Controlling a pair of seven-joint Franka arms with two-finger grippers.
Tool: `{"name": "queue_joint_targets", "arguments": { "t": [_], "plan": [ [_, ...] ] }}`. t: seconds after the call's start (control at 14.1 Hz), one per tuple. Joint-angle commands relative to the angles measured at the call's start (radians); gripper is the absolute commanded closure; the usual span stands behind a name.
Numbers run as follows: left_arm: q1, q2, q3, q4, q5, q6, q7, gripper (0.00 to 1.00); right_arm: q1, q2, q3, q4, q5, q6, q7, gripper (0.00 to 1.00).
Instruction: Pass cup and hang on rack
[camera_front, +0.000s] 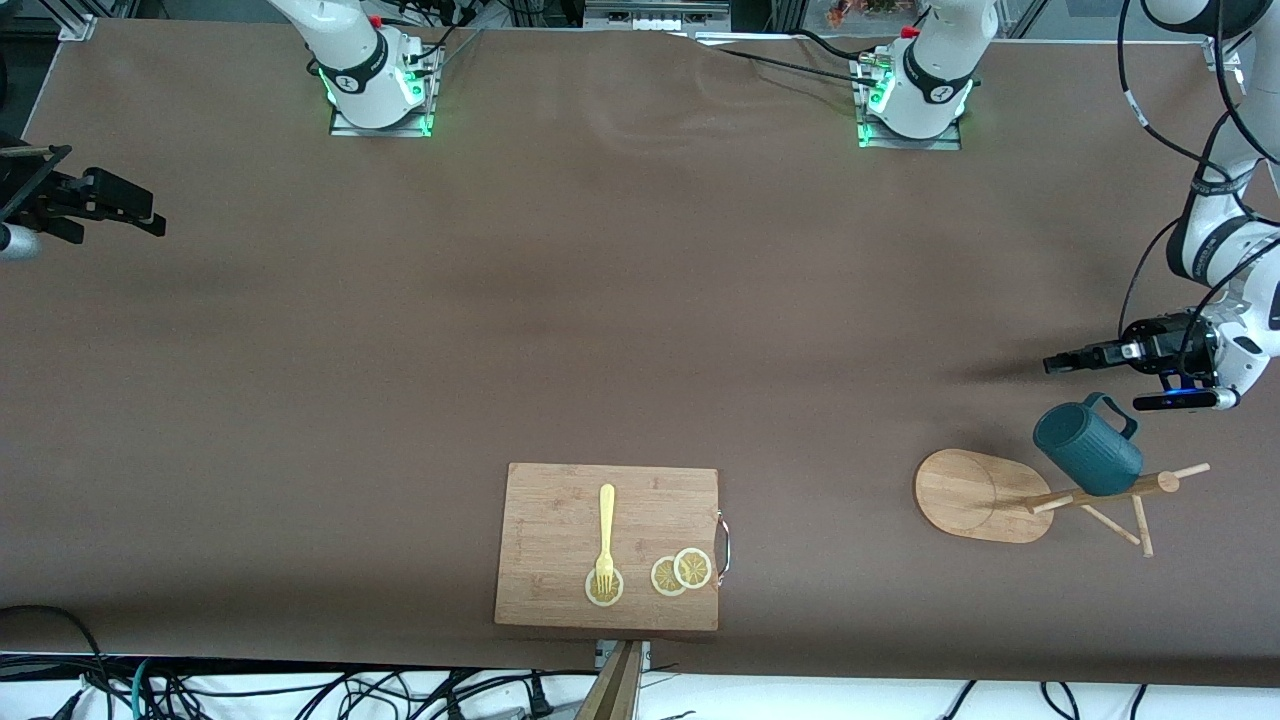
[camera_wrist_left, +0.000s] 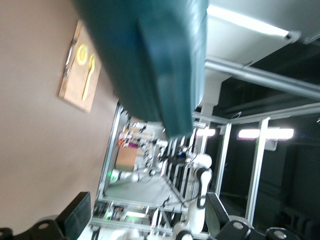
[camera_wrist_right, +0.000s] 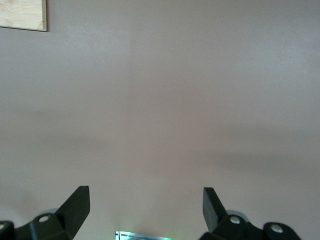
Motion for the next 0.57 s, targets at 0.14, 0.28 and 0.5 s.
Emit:
{"name": "queue_joint_targets", "arguments": {
  "t": [0.14, 0.28, 0.5],
  "plan": [
    [0.007, -0.076, -0.007, 0.003, 0.199, -0.034, 0.003, 0.00, -0.001, 0.007, 0.000, 0.020, 0.017, -0.016, -0.001, 0.00],
    [0.007, -0.087, -0.007, 0.003, 0.254, -0.087, -0.014, 0.00, -0.001, 0.007, 0.000, 0.020, 0.018, -0.016, -0.001, 0.00],
    [-0.010, -0.150, -0.023, 0.047, 0.339, -0.111, -0.065, 0.00, -0.001, 0.007, 0.000, 0.020, 0.020, -0.016, -0.002, 0.00]
  ]
}}
